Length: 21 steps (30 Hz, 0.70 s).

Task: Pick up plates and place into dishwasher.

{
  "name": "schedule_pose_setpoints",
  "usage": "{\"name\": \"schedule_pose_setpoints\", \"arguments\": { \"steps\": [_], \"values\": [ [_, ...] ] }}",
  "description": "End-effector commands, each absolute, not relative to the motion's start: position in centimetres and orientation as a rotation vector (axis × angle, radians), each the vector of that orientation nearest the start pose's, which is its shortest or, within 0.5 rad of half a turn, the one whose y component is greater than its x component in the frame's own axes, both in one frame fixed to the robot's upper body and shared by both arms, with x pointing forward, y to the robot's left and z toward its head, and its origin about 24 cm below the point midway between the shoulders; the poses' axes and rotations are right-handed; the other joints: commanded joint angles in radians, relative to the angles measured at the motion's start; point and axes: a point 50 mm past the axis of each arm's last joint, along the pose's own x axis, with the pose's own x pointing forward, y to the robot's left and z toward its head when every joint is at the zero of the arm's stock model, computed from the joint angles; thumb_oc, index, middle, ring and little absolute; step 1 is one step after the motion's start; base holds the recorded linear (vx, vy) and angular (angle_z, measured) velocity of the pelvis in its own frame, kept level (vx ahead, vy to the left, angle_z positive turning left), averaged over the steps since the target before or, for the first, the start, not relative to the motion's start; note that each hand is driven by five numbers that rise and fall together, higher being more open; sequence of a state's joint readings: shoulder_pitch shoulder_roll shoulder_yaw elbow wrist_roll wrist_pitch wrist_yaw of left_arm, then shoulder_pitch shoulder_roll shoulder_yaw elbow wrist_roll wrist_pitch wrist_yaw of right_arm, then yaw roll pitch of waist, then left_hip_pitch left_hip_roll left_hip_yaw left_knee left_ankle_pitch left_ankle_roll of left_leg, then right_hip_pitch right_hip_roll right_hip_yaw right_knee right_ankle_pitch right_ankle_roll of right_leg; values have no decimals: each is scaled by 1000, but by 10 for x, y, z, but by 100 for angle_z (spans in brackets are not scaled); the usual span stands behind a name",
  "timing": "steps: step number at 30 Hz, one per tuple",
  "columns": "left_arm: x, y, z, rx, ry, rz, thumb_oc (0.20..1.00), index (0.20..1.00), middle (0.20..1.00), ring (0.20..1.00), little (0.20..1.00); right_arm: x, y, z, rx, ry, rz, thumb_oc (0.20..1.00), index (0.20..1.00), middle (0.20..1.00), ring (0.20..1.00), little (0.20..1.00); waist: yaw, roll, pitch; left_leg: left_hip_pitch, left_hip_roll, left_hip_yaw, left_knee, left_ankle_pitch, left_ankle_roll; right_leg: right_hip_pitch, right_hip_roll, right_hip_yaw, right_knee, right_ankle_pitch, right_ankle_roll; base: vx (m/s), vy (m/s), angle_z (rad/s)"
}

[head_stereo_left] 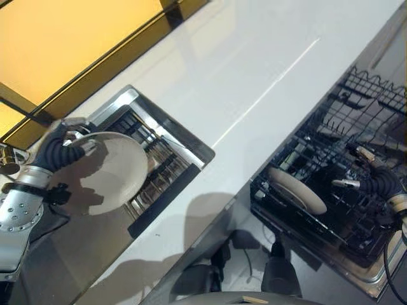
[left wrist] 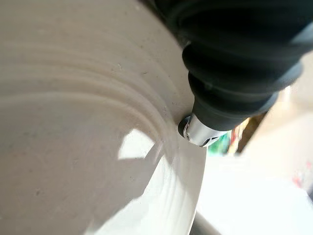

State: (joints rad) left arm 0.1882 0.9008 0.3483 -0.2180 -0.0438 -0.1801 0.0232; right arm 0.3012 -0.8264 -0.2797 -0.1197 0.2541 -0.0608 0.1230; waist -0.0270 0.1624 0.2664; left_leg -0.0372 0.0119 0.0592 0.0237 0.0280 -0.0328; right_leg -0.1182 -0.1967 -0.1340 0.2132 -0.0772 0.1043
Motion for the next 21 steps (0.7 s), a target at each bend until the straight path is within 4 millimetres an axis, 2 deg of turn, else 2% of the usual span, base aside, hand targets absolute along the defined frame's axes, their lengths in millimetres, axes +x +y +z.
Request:
{"name": "schedule_pose_setpoints", "arguments": {
  "steps": [1,5,9,11,15,18,21],
  "values": [
    [202,313,228,995,-607,314,200,200,200,200,200,203,-308,135,-648,-110,-5,1000,1000,1000,1000,1000,16,-53,-53,-11,53,-15,34,-38,-64,69,-64,-49,8,-51,37,-16,-100,12],
    [197,316,234,949,-724,450,200,200,200,200,200,204,-301,132,-588,-168,-53,1000,1000,1000,1000,1000,24,-80,-73,0,65,-20,21,-40,-67,87,-52,-58,-4,-52,38,-25,-129,8],
    [196,309,235,891,-828,498,200,200,200,200,200,209,-293,139,-559,-273,-124,1000,1000,1000,1000,1000,31,-102,-85,7,73,-32,19,-47,-69,100,-39,-60,-11,-55,38,-43,-115,4],
    [197,304,236,878,-865,499,200,200,200,200,200,212,-287,149,-552,-349,-140,1000,1000,1000,1000,1000,33,-108,-92,14,76,-35,15,-49,-69,108,-34,-63,-16,-54,38,-46,-89,2],
    [205,288,242,844,-955,468,200,200,200,200,200,220,-268,184,-532,-576,-158,1000,1000,1000,1000,1000,45,-121,-113,27,83,-38,11,-54,-69,129,-21,-71,-30,-52,37,-51,-94,1],
    [211,277,245,832,-1000,419,200,200,200,200,200,223,-255,206,-520,-712,-114,1000,1000,1000,1000,1000,51,-128,-130,36,87,-41,6,-57,-70,145,-13,-76,-41,-52,37,-53,-74,-1],
    [217,270,248,809,-1021,379,200,200,200,200,200,224,-245,216,-519,-766,-47,1000,1000,1000,1000,1000,57,-131,-142,41,88,-44,4,-58,-70,155,-8,-78,-48,-52,36,-40,-52,0]
  ]
}}
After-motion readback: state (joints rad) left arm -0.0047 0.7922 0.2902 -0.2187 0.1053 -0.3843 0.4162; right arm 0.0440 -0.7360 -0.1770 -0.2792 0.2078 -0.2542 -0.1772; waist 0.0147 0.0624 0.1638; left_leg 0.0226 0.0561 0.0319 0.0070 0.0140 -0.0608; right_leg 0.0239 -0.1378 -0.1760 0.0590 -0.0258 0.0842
